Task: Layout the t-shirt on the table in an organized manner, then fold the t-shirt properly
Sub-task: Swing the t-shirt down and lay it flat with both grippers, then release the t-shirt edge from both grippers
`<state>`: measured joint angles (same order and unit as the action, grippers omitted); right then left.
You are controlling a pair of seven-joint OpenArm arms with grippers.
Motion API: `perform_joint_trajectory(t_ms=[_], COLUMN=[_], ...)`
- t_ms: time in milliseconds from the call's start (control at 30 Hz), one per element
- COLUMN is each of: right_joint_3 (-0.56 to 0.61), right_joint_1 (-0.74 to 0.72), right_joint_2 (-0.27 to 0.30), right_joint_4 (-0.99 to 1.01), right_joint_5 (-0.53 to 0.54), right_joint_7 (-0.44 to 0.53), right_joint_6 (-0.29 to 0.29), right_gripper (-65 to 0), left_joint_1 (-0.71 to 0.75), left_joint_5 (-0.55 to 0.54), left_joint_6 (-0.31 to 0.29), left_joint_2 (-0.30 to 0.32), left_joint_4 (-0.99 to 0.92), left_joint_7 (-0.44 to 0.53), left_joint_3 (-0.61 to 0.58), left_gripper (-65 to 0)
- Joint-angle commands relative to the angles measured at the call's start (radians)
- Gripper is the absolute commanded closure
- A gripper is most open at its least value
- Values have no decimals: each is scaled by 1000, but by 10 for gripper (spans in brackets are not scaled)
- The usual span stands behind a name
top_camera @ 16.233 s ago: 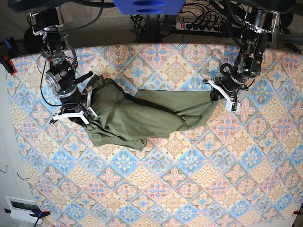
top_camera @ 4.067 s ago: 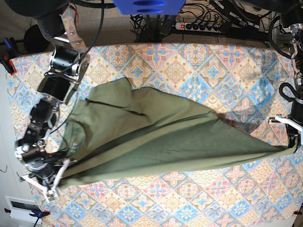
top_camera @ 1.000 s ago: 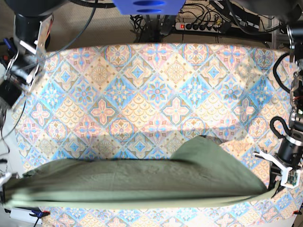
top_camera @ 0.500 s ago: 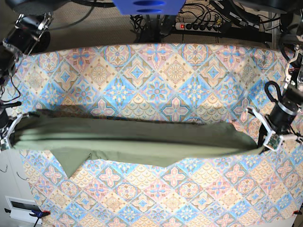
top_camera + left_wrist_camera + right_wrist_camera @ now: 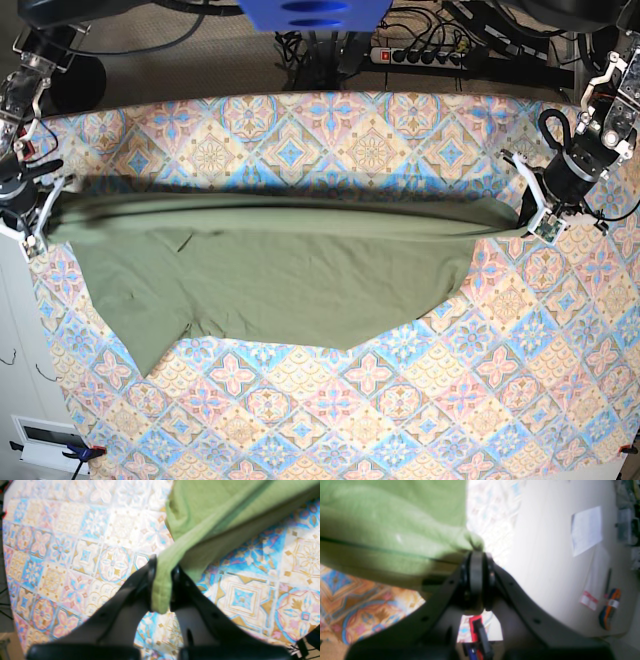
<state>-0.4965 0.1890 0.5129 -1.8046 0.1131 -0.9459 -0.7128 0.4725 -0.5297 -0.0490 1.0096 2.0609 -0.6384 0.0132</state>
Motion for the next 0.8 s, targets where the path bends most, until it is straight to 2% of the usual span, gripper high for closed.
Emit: perform_joint_trajectory(t_ms=[0, 200, 267, 367, 467, 533, 767], right_joint_3=[-8, -4, 2, 29, 32, 38, 46], right_joint_1=[-10, -16, -16, -16, -9, 7, 192], right_joint_2=[28, 26, 26, 26, 26, 26, 26], right_joint_4=[-17, 4, 32, 44, 44, 42, 42], right_joint_5=[-5, -10, -11, -43, -63, -65, -68], right_joint_7=[14, 8, -2, -40, -40, -46, -45], right_joint_6=[15, 15, 15, 15, 15, 15, 15], right_gripper=[-7, -7, -7, -7, -7, -7, -7], left_joint_1=[-7, -28, -67, -80, -76, -21, 114], left_joint_5=[13, 151, 181, 214, 239, 250, 345], left_joint_6=[18, 18, 18, 18, 18, 18, 16], left_joint_2=[2, -73, -105, -102, -104, -104, -99], left_joint_4=[8, -13, -18, -18, -18, -16, -15], left_joint_7=[18, 18, 7, -37, -41, -41, -41], left_joint_3=[17, 9, -29, -98, -138, -143, -150], left_gripper=[0, 0, 0, 0, 0, 0, 0])
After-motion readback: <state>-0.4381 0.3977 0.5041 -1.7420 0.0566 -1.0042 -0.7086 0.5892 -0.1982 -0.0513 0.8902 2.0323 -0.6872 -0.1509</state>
